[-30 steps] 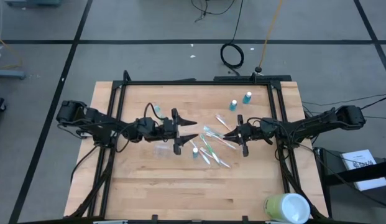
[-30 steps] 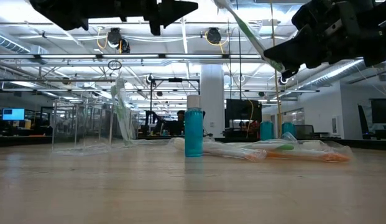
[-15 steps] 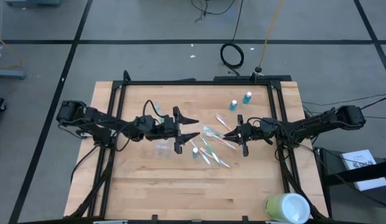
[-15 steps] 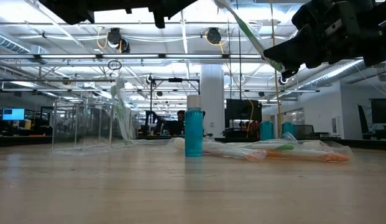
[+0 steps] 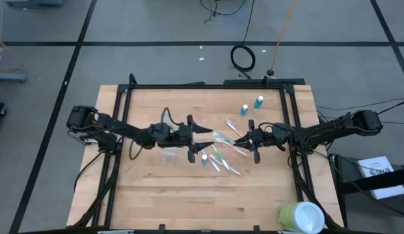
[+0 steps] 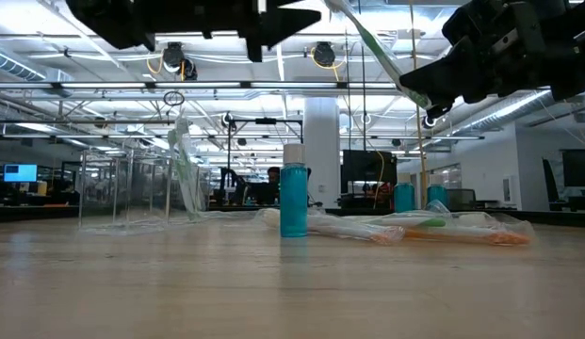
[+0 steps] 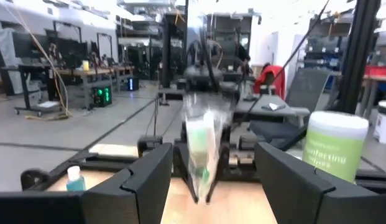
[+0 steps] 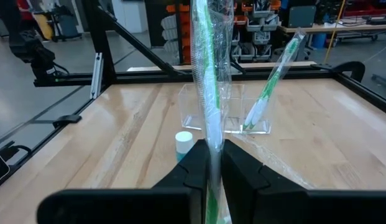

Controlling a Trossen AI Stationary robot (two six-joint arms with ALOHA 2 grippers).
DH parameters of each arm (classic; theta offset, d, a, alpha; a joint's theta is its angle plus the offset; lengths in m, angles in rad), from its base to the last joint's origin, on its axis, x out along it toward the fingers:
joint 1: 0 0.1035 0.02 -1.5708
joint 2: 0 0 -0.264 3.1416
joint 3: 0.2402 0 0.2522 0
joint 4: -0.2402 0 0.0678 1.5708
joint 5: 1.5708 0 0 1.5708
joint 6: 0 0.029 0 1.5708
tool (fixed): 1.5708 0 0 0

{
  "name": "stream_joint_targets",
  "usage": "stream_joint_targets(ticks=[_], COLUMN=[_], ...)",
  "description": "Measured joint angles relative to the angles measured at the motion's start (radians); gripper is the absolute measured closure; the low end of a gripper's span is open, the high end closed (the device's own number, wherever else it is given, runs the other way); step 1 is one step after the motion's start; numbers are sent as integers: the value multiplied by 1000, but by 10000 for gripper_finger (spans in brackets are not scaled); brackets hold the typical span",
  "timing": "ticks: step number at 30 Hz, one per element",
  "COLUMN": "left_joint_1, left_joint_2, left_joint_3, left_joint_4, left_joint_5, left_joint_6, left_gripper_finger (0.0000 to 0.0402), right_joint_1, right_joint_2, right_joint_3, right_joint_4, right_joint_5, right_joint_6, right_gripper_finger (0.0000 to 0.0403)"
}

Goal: Pick & Place toothbrushing station
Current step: Put the green toothbrush into the top section of the transparent organizer

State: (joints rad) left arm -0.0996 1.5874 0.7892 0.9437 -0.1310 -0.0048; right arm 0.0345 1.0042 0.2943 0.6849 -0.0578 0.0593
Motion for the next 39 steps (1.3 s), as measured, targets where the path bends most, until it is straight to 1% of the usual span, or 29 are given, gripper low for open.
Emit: stream_joint_targets(ticks=[5, 9, 33, 39], left_joint_1=[0, 0, 0, -1], left_joint_2=[71, 95, 96, 96], left_joint_3=[65, 102, 107, 107], left_joint_4=[2, 2, 0, 0], left_joint_5=[0, 0, 0, -35], left_joint_6=[22, 51, 61, 97], left_gripper_finger=[170, 170, 170, 170], right_joint_1=[0, 0, 0, 0], right_joint_2=[0, 0, 0, 0], right_joint_3=[0, 0, 0, 0], right_joint_4=[-2, -8, -9, -9], right_joint_5=[0, 0, 0, -1], right_joint_6=[0, 5, 6, 7], right_gripper_finger=[380, 380, 380, 380])
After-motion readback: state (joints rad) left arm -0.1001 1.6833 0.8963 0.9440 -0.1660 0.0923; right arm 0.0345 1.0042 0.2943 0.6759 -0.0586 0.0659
